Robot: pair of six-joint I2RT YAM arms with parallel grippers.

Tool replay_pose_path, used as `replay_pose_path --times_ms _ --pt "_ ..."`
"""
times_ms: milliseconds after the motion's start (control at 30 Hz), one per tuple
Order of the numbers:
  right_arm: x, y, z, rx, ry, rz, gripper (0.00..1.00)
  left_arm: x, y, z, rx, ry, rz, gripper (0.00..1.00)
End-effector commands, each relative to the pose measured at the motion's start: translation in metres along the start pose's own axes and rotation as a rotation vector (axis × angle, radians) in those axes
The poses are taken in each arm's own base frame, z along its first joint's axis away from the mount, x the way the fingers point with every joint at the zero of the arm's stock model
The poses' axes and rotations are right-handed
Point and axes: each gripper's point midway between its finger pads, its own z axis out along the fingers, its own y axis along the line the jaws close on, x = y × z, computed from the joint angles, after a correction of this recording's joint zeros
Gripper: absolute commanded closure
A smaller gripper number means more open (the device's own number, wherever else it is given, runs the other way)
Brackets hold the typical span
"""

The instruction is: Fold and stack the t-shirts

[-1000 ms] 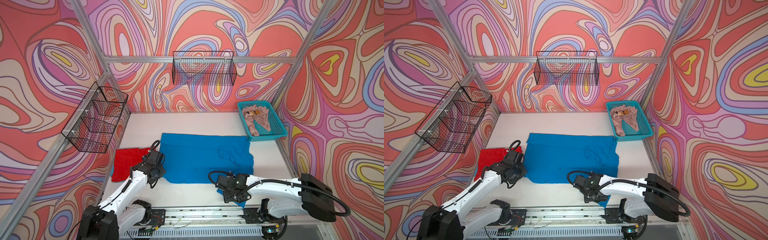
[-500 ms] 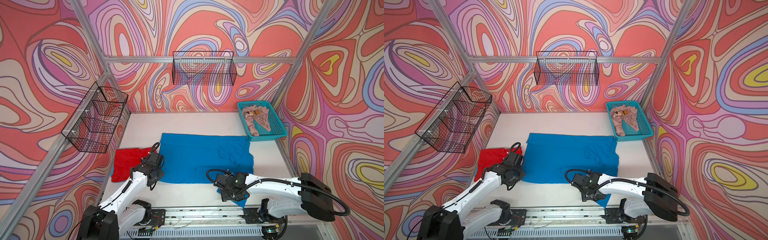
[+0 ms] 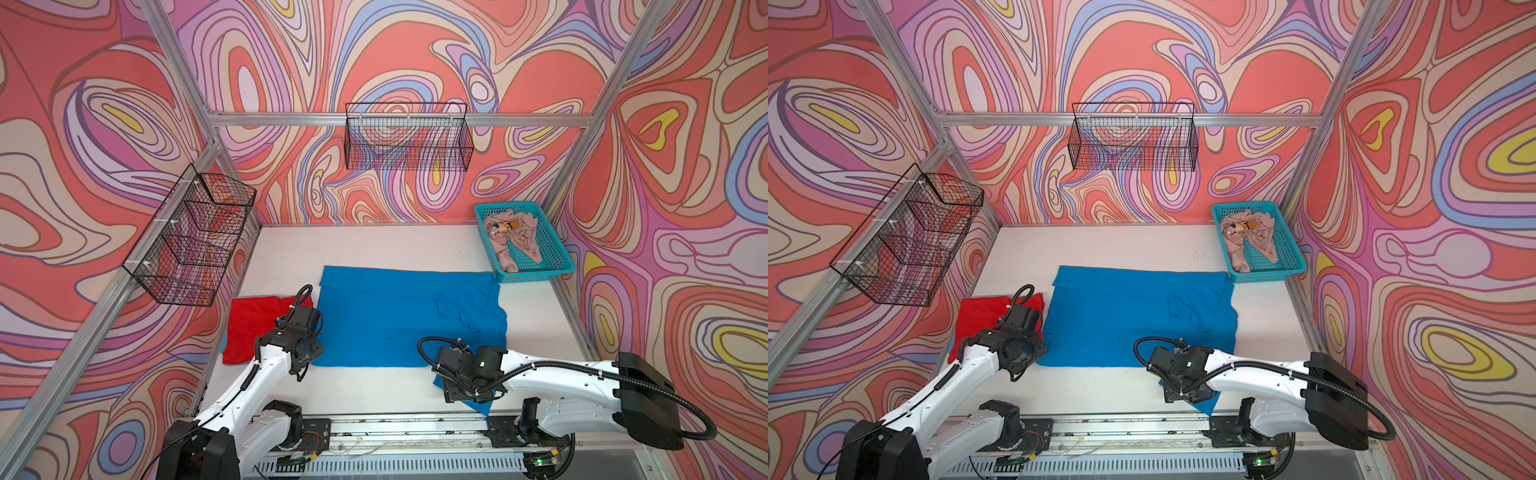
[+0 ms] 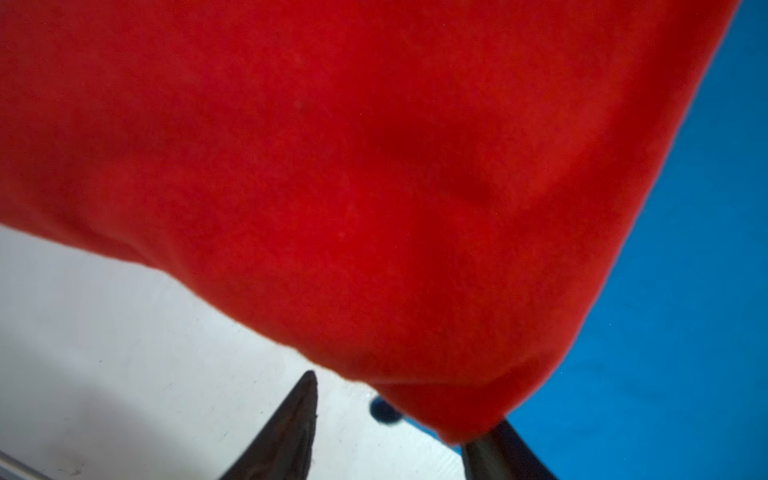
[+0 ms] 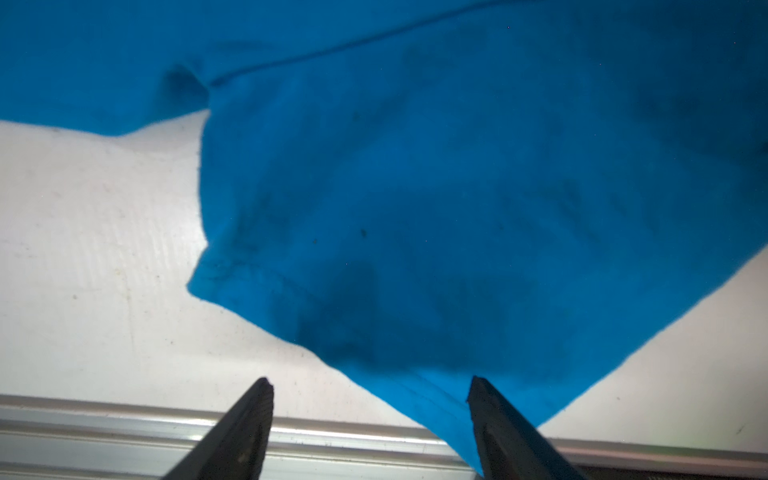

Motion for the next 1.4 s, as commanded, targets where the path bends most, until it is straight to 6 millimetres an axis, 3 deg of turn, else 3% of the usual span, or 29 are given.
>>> replay_pose_path --times_ms 0,267,400,633,900,1000,1067,1367 --pt "0.003 -0.012 0.007 0.062 -0.002 0.015 0.20 0.022 0.008 0.007 0.011 0.072 0.007 0.40" --pt "0.006 -0.016 0.011 0.077 0.015 0.002 0.19 0.035 0.018 0.015 -0.051 0.084 0.043 0.41" --pt "0.007 -0.017 0.012 0.080 0.015 -0.006 0.19 0.029 0.015 0.018 -0.040 0.044 0.050 0.57" --pt "0.007 -0.017 0.011 0.081 0.012 -0.004 0.19 0.021 0.013 0.025 -0.072 0.010 0.072 0.70" --pt "0.008 -0.022 0.012 0.096 0.011 0.005 0.20 0.019 -0.005 0.021 -0.031 0.007 0.070 1.00" --pt "0.009 -0.022 0.014 0.090 0.014 0.003 0.20 0.021 -0.009 0.017 -0.025 0.005 0.084 1.00" --pt "0.010 -0.022 0.015 0.093 0.016 0.003 0.20 0.013 -0.024 0.005 0.015 -0.014 0.084 1.00" --pt "0.010 -0.025 0.015 0.103 0.013 -0.004 0.24 0.007 -0.037 -0.012 0.043 -0.030 0.079 1.00"
